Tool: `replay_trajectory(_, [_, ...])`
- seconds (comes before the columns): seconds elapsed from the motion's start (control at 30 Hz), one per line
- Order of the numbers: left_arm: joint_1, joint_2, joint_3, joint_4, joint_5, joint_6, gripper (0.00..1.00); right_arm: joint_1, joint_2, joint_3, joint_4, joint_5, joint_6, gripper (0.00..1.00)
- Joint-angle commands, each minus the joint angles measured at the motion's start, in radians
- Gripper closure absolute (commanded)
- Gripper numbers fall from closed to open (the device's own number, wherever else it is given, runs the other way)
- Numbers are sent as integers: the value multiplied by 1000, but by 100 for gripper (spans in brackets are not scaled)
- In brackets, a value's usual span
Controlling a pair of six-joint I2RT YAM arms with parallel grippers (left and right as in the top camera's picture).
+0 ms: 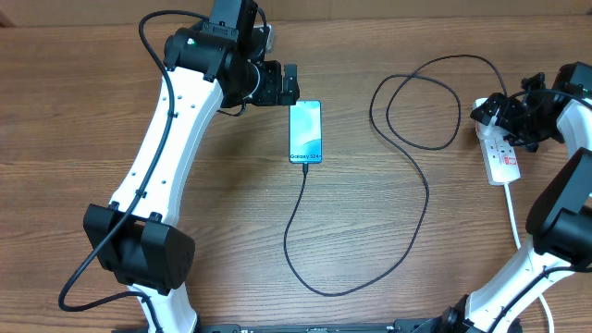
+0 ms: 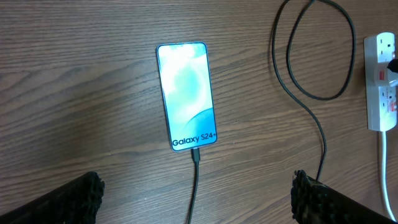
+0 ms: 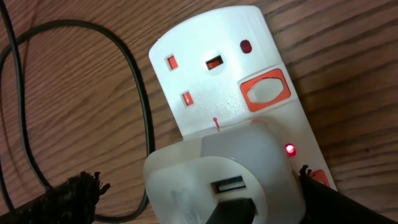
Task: Plug charger to phone and switch on socket
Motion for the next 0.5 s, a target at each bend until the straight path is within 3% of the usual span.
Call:
replay_trajectory(0.0, [0,-8,11,0,-6,18,0,29,48,-17,-27,-31,29,0])
replay_trajectory(0.47, [0,-8,11,0,-5,18,0,7,37,95,-105,71,101,0])
